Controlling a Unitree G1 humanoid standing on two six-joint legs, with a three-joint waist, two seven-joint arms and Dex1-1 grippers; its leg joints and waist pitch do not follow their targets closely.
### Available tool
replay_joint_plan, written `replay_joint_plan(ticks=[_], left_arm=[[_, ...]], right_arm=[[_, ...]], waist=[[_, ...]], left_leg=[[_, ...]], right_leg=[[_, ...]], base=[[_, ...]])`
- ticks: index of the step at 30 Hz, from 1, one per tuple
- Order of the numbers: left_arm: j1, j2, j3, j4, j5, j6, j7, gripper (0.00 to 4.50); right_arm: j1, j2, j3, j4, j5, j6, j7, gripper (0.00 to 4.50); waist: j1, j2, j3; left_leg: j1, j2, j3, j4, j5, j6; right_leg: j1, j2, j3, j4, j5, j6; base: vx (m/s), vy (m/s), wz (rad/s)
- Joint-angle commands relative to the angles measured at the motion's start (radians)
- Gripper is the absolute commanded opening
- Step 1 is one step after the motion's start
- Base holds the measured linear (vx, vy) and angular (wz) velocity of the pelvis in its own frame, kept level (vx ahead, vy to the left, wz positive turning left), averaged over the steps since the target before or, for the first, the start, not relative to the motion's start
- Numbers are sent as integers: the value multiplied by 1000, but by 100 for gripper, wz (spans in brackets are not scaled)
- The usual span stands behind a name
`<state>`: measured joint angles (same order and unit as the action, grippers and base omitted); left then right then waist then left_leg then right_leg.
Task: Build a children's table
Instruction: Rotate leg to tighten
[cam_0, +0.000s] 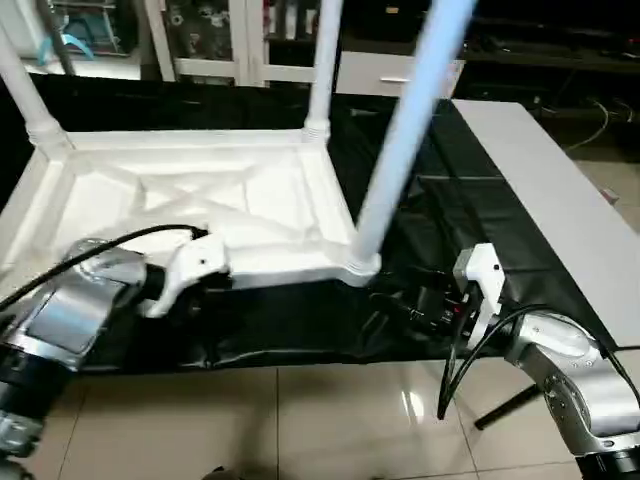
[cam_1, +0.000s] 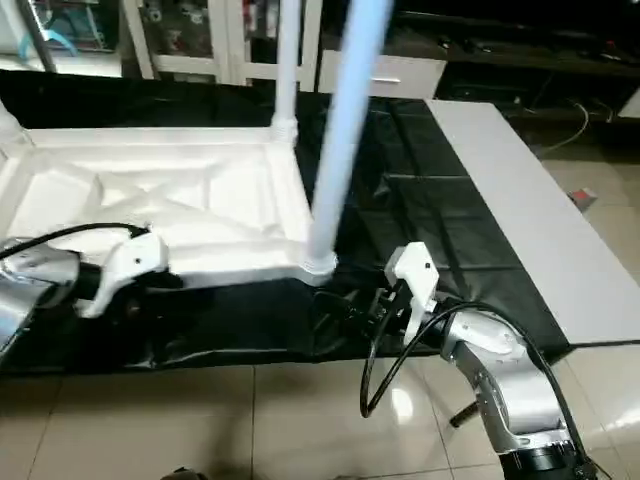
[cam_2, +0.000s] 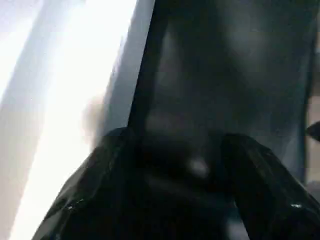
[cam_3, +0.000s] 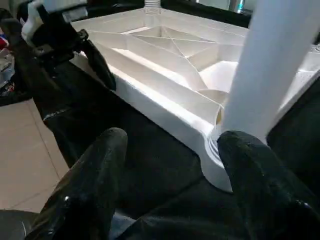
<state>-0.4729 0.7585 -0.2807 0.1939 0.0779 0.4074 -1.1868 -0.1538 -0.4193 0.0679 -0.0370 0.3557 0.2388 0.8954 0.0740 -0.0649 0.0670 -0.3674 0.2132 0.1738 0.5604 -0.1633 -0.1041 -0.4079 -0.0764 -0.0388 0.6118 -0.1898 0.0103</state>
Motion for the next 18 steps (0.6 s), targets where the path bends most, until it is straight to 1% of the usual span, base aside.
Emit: replay_joint_plan(ticks=[1, 3, 4, 6, 8, 11, 15, 17, 18], left_arm=[[-13, 11, -10, 15, 28, -8, 17, 359], [-27, 21, -17, 37, 59, -38, 48, 382], [-34, 25, -21, 45, 72, -49, 64, 387], [-43, 19, -14, 56, 74, -45, 91, 402], [-49, 15, -9, 60, 83, -34, 112, 431], [-50, 16, -6, 60, 93, -26, 124, 444], [-46, 11, 8, 54, 99, -23, 146, 444], [-31, 19, 18, 6, 74, -7, 123, 444], [-22, 18, 28, -25, 45, 8, 103, 444]], right_arm=[[2, -8, -10, -20, -3, 10, -8, 316], [0, -6, -13, -15, -9, 3, -18, 316], [-2, -5, -14, -12, -12, 0, -25, 316], [-7, 3, -18, -4, -16, -7, -40, 316], [-10, 7, -19, -1, -18, -12, -48, 316], [-11, 9, -19, -1, -19, -15, -52, 316], [-11, 11, -18, -1, -20, -17, -57, 316], [-8, 12, -13, -4, -20, -18, -59, 316], [-7, 13, -13, -5, -19, -17, -63, 316]], waist=[[-1, 15, -53], [-1, 16, -53], [-1, 15, -53], [-1, 15, -53], [0, 15, -53], [0, 15, -53], [1, 14, -54], [2, 16, -53], [2, 16, -53]], left_leg=[[12, 13, 4, -63, -239, 13], [12, 13, 4, -62, -233, 15], [13, 12, 5, -61, -231, 17], [11, 11, 5, -60, -225, 18], [12, 11, 5, -60, -225, 17], [12, 12, 5, -60, -223, 17], [11, 11, 5, -58, -211, 22], [12, 12, 5, -58, -217, 21], [12, 12, 5, -59, -220, 20]], right_leg=[[38, -41, 35, -69, -187, -182], [38, -39, 34, -68, -170, -186], [38, -38, 34, -67, -155, -189], [39, -39, 34, -65, -147, -191], [39, -39, 34, -64, -147, -194], [40, -40, 34, -64, -145, -196], [41, -40, 34, -62, -123, -202], [41, -41, 34, -61, -130, -203], [41, -41, 34, -62, -133, -205]], base=[[0, 0, 0], [0, 0, 0], [0, 0, 0], [0, 0, 0], [0, 0, 0], [0, 0, 0], [0, 0, 0], [0, 0, 0], [0, 0, 0]])
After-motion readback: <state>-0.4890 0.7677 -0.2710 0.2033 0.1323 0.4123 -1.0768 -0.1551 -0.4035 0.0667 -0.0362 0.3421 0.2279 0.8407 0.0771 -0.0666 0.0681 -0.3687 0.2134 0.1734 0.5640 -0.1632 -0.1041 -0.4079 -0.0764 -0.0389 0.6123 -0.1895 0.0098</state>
